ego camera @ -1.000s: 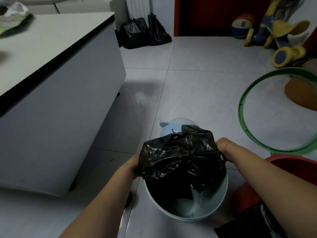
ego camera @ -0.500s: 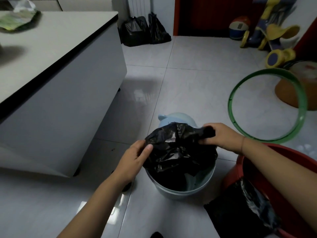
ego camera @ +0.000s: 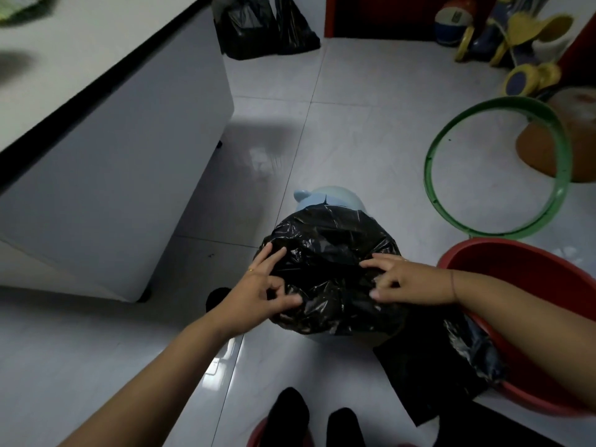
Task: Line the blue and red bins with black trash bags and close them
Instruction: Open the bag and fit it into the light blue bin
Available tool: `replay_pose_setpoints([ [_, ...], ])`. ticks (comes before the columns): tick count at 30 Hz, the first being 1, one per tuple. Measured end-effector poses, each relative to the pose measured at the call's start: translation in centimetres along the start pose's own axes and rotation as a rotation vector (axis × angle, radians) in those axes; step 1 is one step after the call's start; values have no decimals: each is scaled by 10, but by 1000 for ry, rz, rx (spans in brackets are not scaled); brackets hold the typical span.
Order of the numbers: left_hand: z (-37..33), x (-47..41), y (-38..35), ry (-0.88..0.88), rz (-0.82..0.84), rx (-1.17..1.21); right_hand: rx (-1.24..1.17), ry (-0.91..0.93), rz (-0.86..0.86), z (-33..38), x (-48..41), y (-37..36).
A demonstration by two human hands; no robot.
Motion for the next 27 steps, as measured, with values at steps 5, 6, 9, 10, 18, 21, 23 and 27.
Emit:
replay_pose_setpoints([
  [5, -4, 1, 1, -29, -106, -146, 145, -13, -144, -5, 3, -3],
  [6, -4, 1, -1, -35, -117, -162, 184, -18, -198, -5, 2, 0],
  [9, -4, 1, -6, -102, -159, -299, 323, -46, -329, -6, -1, 1],
  [10, -4, 2, -7, -113, -177, -331, 379, -59, -350, -8, -2, -1],
  [18, -2, 11, -11, -231, -308, -541, 778, -196, -377, -11, -9, -9],
  [21, -4, 10, -12, -235, -278, -544, 792, -214, -316, -14, -8, -7],
  [23, -8, 11, -14, -239, -184, -532, 684, -160, -238, -11, -3, -7],
  [27, -31, 23, -28, -295, -29, -453, 261, 12, -169, 18, 17, -6],
])
Point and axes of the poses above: each hand's wrist, its own x-axis away from the middle knuckle, its own y-axis out of the back of the hand, z = x × y, the point moved 8 cm from there along -x, towards the middle knuckle
